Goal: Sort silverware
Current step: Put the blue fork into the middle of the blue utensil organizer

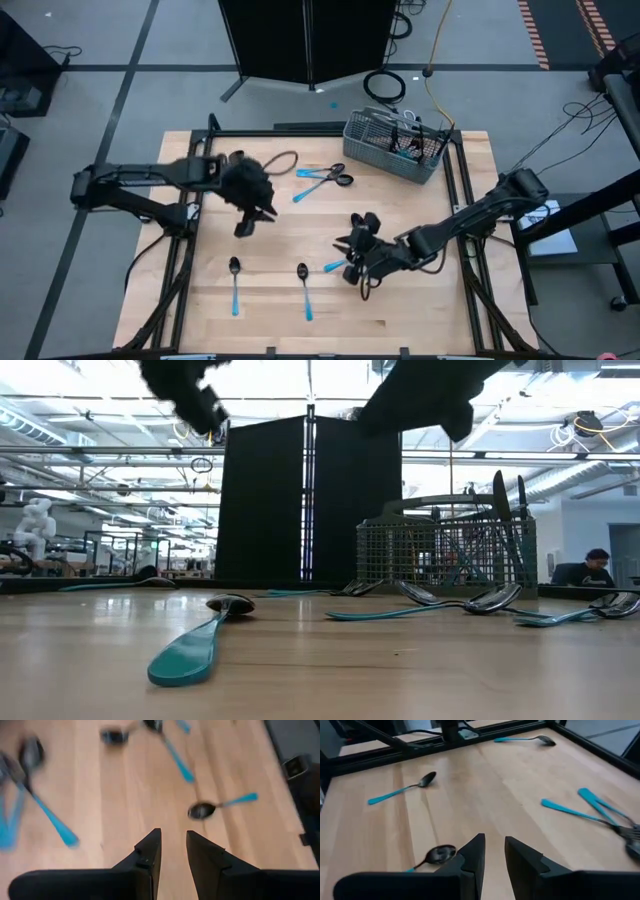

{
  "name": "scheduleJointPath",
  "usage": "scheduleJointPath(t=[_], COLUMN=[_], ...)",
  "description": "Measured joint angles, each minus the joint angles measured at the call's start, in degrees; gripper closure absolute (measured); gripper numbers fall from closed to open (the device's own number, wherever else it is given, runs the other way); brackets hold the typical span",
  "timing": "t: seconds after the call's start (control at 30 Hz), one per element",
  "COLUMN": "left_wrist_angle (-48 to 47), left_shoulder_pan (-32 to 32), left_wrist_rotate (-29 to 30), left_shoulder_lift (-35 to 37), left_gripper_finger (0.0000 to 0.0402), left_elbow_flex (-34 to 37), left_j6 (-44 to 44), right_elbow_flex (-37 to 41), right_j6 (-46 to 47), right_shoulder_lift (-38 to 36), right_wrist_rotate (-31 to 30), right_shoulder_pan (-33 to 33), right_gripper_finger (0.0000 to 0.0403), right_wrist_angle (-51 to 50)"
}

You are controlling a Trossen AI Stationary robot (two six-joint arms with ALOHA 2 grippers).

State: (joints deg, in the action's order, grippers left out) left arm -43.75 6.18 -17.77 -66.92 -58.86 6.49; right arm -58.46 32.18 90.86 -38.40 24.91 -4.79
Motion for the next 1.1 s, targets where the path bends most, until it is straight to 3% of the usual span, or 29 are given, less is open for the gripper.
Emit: scheduleJointPath(t=[0.13,0.23,0.3,0.57,0.73,1.1], left_wrist_angle=[5.4,14.0,20.0,40.3,45.9,51.7], left_shoulder_pan=[-2.5,-2.3,-1.1,5.3,8.6,11.4], left_wrist_rotate=[4.9,12.8,14.9,13.1,8.1,7.4], left_shoulder_lift=[-0.1,-2.1,-4.3,-14.2,-19.6,-24.5], left_gripper_finger=[0.0315,0.0315,0.0315,0.0315,0.0315,0.0301], left_elbow_flex=[8.7,13.5,14.9,15.0,14.7,14.7], left_j6=[-5.0,-6.0,-5.8,-0.3,-6.3,-10.5], right_elbow_flex=[0.0,0.0,0.0,0.0,0.0,0.0], right_j6=[0.4,1.9,3.1,6.3,6.3,-0.8], right_shoulder_lift=[2.5,3.6,4.2,4.6,4.6,4.6], right_wrist_rotate=[-0.1,-0.4,-0.4,-0.3,-0.5,-3.9], right_shoulder_pan=[-0.1,-0.2,-0.2,1.4,2.3,0.3], right_gripper_finger=[0.0335,0.0335,0.0335,0.0335,0.0335,0.0335], right_wrist_angle=[1.2,1.7,2.1,3.4,3.3,3.1])
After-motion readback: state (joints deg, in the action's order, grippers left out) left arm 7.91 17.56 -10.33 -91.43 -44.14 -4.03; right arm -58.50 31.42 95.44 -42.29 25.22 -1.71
